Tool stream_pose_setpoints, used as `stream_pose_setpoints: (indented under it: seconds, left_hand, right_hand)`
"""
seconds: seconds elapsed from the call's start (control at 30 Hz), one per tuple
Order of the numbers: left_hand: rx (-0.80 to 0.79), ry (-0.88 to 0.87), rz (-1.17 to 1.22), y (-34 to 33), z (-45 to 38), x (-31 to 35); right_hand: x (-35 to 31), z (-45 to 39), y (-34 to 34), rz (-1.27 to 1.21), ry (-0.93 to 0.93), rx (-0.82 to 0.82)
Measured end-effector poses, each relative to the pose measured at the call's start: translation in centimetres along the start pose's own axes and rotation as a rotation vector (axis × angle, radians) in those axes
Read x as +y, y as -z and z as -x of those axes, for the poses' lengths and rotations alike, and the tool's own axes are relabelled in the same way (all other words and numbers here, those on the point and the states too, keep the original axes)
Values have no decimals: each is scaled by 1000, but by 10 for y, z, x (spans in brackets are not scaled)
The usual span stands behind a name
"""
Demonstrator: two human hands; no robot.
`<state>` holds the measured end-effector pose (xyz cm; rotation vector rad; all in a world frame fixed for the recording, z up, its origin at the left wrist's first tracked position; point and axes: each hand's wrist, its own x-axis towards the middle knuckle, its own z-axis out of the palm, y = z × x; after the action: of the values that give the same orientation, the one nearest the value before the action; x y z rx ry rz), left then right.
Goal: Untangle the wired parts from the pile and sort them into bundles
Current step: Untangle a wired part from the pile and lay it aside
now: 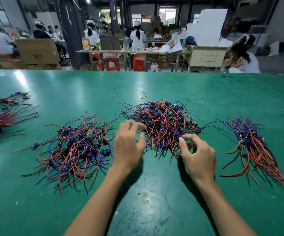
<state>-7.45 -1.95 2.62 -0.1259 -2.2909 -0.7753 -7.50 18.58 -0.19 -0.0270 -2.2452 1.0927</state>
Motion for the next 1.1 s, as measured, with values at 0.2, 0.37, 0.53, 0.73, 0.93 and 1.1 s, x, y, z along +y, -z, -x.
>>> stream_pose_setpoints:
  seconds: [0.2,0.37,0.53,0.73,0.93,1.1]
  left_hand:
    - [-314,-62,12,-22,16,3]
    - [-305,52,42,-24,16,-3]
    - [-326,108,111,-24,14,-2]
    - [-240,110,168,-24,12,-1]
    - [-101,176,203,-20,11,-4]
    - [-57,193,191,-18,9,0]
  right_hand:
    - [-4,1,1,-9,-1,61]
    - [-11,5,4,-53,74,70]
    - [-16,1,7,39,43,51]
    - [-60,-57,-20,265,310,-76]
    - [-66,-85,-54,581,282,-323]
    - [-52,-79,-51,644,236,-189]
